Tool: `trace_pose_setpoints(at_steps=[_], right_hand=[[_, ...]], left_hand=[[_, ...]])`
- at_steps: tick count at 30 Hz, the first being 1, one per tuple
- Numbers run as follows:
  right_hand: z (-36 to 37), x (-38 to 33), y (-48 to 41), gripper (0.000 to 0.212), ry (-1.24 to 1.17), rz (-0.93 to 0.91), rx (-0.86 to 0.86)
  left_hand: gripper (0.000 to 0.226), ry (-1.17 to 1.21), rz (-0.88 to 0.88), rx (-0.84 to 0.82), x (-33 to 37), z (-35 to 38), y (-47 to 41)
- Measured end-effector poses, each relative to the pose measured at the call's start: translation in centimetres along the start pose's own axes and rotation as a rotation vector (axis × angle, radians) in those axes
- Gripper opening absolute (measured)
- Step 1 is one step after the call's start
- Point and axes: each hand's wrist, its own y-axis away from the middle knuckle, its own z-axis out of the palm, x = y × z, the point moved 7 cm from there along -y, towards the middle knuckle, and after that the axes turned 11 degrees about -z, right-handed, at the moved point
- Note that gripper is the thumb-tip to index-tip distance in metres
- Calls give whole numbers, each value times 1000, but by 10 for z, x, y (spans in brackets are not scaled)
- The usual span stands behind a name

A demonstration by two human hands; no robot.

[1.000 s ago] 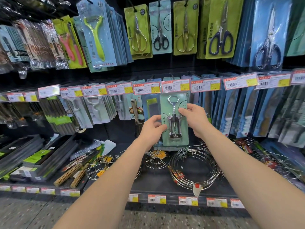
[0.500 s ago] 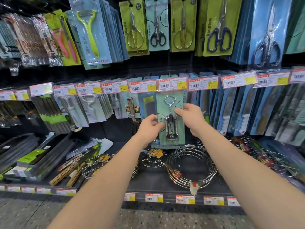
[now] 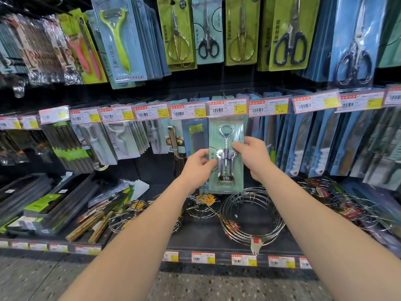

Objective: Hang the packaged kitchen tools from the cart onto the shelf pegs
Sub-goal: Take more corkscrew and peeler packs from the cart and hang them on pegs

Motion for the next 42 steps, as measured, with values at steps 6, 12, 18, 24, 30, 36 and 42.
trace_pose_setpoints(at_steps=[6,12,18,24,30,36,42], right_hand=[[0,-6,-9,23,62,-18,-5],[1,10,-35,44,102,155,6],[-5,25,-35,71,403,293,24],[-44,-7,9,37,720,294,-151],[-134,-98,30,33,912,356,-278],[-257,-198,57,48,944,487,-274],[-399,-300,92,46,942,638,-154]], left_hand=[[35,-56,-7,61,4,-5,-5],[60,-62,-57,45,11,-5,-13],[52,-102,-97,0,17,1,-13],[41,-510,-122,-54,55,19,3],[42,-930,27,-221,164,66,47],[43,-1160,319,-374,313,134,102],[40,-1168,482,-511,461,220,171]])
